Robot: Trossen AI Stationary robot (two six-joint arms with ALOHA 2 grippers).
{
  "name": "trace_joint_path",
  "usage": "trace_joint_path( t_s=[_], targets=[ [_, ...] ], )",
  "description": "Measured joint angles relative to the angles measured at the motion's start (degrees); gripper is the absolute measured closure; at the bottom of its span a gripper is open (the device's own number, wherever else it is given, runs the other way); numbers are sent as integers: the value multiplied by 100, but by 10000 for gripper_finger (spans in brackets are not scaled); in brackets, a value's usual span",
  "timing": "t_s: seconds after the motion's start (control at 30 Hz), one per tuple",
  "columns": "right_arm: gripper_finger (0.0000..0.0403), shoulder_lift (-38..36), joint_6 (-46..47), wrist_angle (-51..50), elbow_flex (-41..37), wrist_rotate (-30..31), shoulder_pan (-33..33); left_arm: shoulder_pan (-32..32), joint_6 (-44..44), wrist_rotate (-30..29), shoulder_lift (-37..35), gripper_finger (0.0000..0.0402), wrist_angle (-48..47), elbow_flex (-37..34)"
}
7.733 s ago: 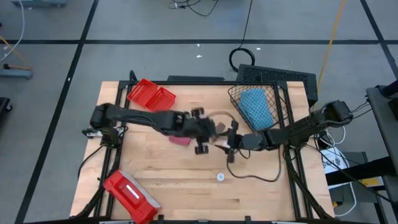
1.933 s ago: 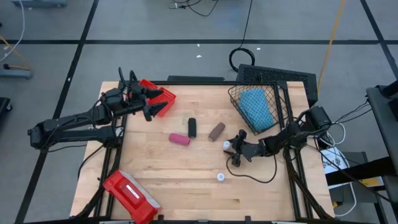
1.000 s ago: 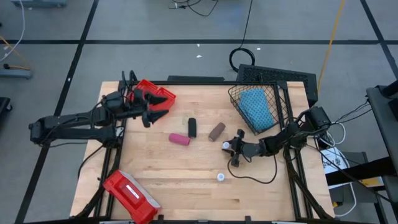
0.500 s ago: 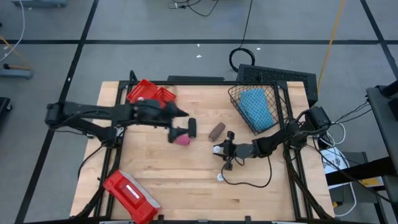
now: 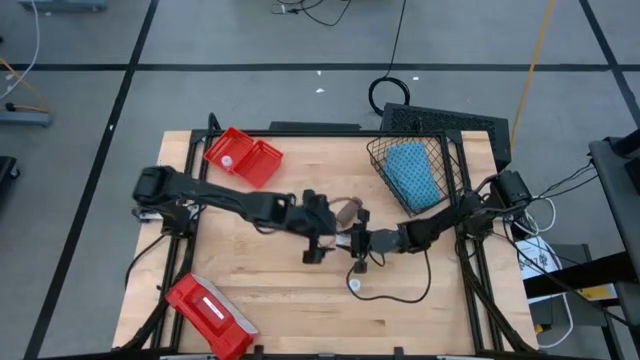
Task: Pick & place medical supplies in basket/bin
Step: Put the top transparent pill bottle into the left red bin
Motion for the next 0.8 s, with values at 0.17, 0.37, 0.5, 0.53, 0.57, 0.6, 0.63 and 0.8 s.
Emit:
trace_joint_path(
  t_s=[0.17,0.37,0.5,0.53,0.57,0.6,0.63,0.8],
  targets=[
    [273,0,18,0,0,-42,-24,-149,47,-275,469,5,23,287],
    [273,0,-33,123,4,-307,-19,-99,-244,-456,669,5,58,308],
    [273,0,-80,175,4,-282,-30,-90,-208,-452,691,5,125,310],
    [273,0,-109,218,4,-282,-29,-94,-199,-439,705,5,91,308],
    [273,0,-131,230,4,-281,-28,-92,-202,-394,718,5,56,299],
    [273,0,-136,227,4,-280,-28,-92,-208,-313,731,5,64,297],
    [273,0,-131,221,4,-280,-28,-93,-223,-252,750,5,121,299],
    [273,0,7,178,4,-278,-68,-145,-140,-216,774,38,130,299]
  ],
)
